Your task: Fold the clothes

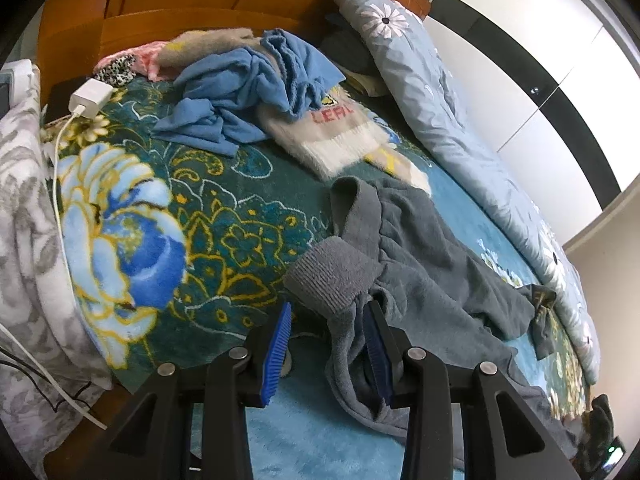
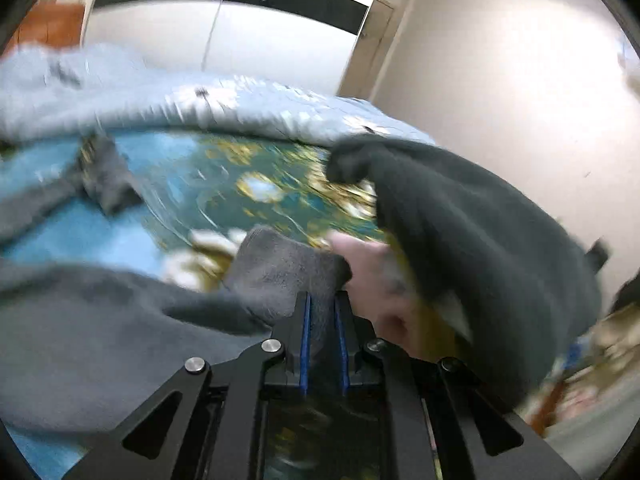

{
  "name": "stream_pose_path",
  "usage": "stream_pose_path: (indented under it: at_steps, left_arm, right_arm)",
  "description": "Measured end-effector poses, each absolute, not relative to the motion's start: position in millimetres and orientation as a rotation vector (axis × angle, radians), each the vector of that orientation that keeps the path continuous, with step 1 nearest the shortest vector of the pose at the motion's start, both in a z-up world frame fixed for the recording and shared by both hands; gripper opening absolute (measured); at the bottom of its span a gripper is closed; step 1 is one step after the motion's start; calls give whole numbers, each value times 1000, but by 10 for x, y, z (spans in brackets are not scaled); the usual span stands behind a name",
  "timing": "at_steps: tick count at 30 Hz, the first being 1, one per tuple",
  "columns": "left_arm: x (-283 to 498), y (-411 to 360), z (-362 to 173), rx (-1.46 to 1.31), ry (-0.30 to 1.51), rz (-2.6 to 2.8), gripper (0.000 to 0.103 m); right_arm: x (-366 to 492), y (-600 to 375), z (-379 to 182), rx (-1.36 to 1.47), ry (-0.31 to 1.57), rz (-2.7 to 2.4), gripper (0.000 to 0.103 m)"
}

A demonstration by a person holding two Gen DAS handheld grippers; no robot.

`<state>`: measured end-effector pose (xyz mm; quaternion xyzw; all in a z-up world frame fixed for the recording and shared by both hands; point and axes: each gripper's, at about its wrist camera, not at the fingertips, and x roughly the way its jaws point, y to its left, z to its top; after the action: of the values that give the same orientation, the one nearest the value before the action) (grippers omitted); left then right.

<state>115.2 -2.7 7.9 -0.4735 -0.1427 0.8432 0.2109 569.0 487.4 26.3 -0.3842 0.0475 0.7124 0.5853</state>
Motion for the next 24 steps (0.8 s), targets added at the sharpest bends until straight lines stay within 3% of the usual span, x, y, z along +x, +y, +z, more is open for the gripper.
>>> stream_pose_path:
  at_steps: [5, 7, 9, 13, 16, 20, 24]
  left_arm:
    - [1134, 0, -5, -1347, -394, 2317, 41]
    - [1130, -22, -12, -1348, -398, 2326, 41]
    - [1118, -39, -13, -1346, -407, 2328, 41]
    - [1102, 57, 25, -1330, -375, 2330, 41]
    - [1083, 218, 83, -1311, -332, 2323, 41]
    - [1035, 452, 195, -1275, -269, 2328, 48]
    - [1012, 584, 416, -1168, -239, 2372, 48]
  right_arm:
    - [5798, 4917, -34, -998, 144, 1588, 13]
    - [5809, 4876, 7, -982, 121, 1578, 20]
    - [5762, 4766, 117, -955, 58, 1578, 37]
    - [5593, 4459, 428, -835, -11, 1713, 43]
    - [5375, 4465, 597, -760, 144, 1978, 52]
    - [4905, 4949, 543, -715, 583, 2278, 53]
    - [4310, 5399, 240, -826, 733, 2329, 53]
